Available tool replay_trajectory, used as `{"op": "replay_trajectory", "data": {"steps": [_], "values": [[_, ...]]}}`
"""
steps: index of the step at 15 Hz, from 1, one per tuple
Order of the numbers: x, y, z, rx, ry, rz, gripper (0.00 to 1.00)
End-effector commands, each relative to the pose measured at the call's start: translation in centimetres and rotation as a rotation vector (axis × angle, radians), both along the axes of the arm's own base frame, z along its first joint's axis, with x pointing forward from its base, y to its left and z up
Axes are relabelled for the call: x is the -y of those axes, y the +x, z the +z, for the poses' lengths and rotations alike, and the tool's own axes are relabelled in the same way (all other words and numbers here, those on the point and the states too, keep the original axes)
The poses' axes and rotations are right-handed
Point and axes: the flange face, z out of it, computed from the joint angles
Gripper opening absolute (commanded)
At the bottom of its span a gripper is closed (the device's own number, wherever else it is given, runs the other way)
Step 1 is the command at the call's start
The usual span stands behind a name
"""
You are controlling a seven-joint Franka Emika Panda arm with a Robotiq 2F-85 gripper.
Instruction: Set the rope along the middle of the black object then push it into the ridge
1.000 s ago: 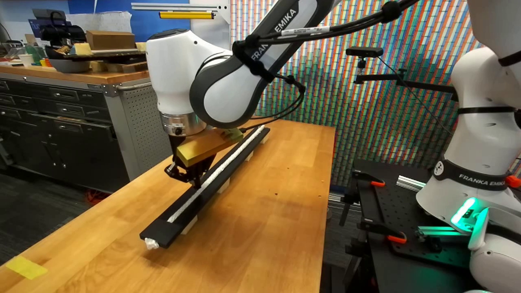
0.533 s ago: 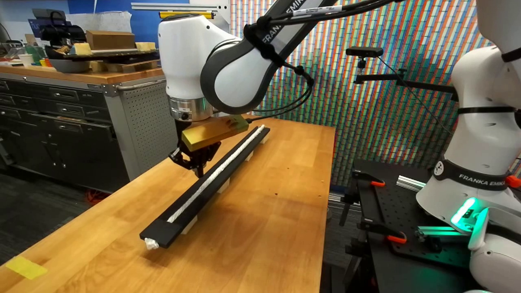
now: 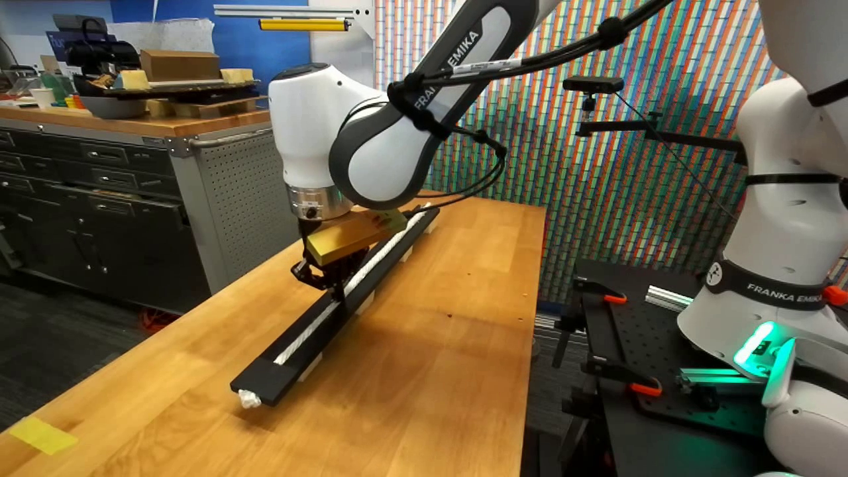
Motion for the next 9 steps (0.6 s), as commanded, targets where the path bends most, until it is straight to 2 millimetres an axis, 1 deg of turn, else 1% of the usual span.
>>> {"op": "replay_trajectory", "data": {"steps": [1,5,9], "values": [[1.1,1.4,-2.2,-0.047,0.009,-0.036,0.01],[0.6,1.2,-1.2,-0.04,0.009,-0.042,0.02],[0.4,0.2,0.8,-0.002,-0.001,-0.04,0.02]]}}
